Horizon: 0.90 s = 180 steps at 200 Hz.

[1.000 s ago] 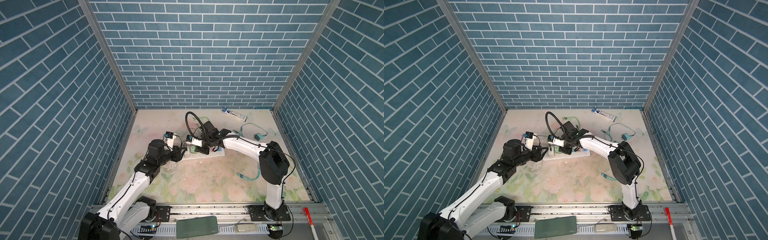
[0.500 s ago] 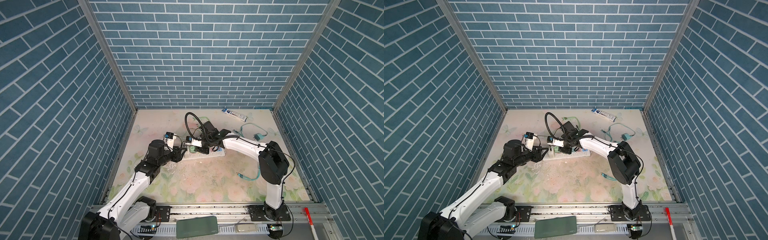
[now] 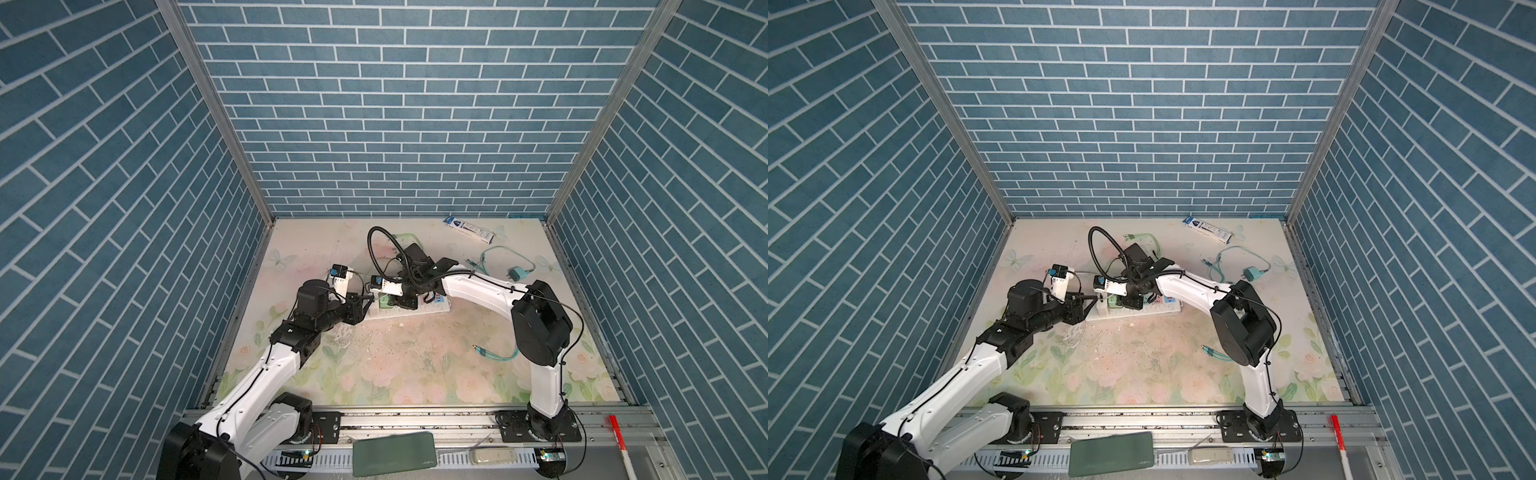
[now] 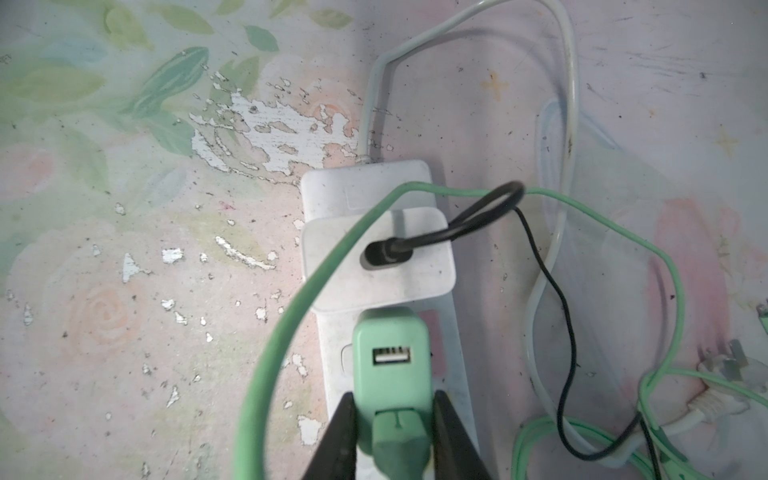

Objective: Insert the plug
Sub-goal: 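Carry the mint-green charger with the right gripper over the socket beside the white charger, then lower the right gripper and push the charger prongs into the power strip socket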

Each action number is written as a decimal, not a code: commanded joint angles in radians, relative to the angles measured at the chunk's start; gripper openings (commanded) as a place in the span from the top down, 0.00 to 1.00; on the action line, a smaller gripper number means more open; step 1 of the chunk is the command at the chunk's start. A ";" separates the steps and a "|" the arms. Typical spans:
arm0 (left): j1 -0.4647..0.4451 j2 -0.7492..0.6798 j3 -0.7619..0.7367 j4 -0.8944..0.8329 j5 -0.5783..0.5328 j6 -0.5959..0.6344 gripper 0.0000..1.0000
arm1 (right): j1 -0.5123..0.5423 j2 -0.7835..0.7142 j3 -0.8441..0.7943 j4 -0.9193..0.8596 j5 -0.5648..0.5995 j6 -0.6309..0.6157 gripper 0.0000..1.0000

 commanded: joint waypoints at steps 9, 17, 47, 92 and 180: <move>0.006 0.013 -0.004 0.021 0.009 0.007 0.42 | 0.000 0.037 0.037 -0.065 -0.020 -0.056 1.00; 0.006 0.016 0.000 0.021 0.010 0.009 0.42 | -0.001 0.040 0.043 -0.072 -0.018 -0.060 1.00; 0.007 0.024 0.000 0.025 0.009 0.011 0.42 | -0.011 0.048 0.064 -0.096 -0.018 -0.069 1.00; 0.008 0.030 0.002 0.032 0.007 0.009 0.42 | -0.036 0.041 0.064 -0.118 -0.016 -0.081 1.00; 0.007 0.045 0.002 0.046 0.011 0.005 0.42 | -0.035 0.048 0.070 -0.101 -0.049 -0.090 1.00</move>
